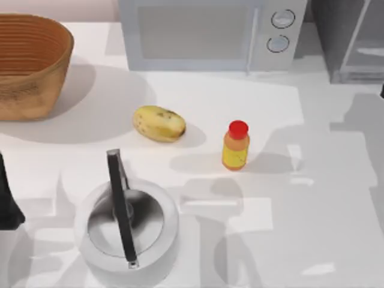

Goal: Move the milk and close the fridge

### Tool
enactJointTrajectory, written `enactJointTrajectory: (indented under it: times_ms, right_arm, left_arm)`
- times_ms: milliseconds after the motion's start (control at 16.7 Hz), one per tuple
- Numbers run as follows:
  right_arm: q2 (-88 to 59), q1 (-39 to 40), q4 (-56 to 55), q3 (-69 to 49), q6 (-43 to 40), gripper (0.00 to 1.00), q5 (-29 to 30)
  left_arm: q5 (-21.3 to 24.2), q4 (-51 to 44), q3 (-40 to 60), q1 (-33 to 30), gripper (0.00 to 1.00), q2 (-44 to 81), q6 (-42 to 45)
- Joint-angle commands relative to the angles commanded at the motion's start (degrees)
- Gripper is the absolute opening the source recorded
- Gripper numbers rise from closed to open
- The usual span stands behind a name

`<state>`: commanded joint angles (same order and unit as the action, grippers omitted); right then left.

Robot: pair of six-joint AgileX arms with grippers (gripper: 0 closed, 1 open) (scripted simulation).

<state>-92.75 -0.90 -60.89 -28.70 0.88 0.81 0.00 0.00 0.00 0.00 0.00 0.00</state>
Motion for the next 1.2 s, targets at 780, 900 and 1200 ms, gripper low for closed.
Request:
enactJointTrajectory:
  times_ms: [780, 900, 1200]
  right_arm:
    - [-33.2, -10.4, 21.2, -45.5, -2.3, 0.0, -10.7]
    - [-33.7, -10.5, 21.6, -46.0, -2.4, 0.0, -10.9]
    - [-33.6, -10.4, 21.6, -45.9, -2.3, 0.0, -10.9]
  left_arm:
    - [0.0, 0.0, 0.0, 0.0, 1.0, 0.0, 0.0]
    - [0.0, 0.0, 0.0, 0.0, 1.0, 0.0, 0.0]
    - [0.0, 0.0, 0.0, 0.0, 1.0, 0.0, 0.0]
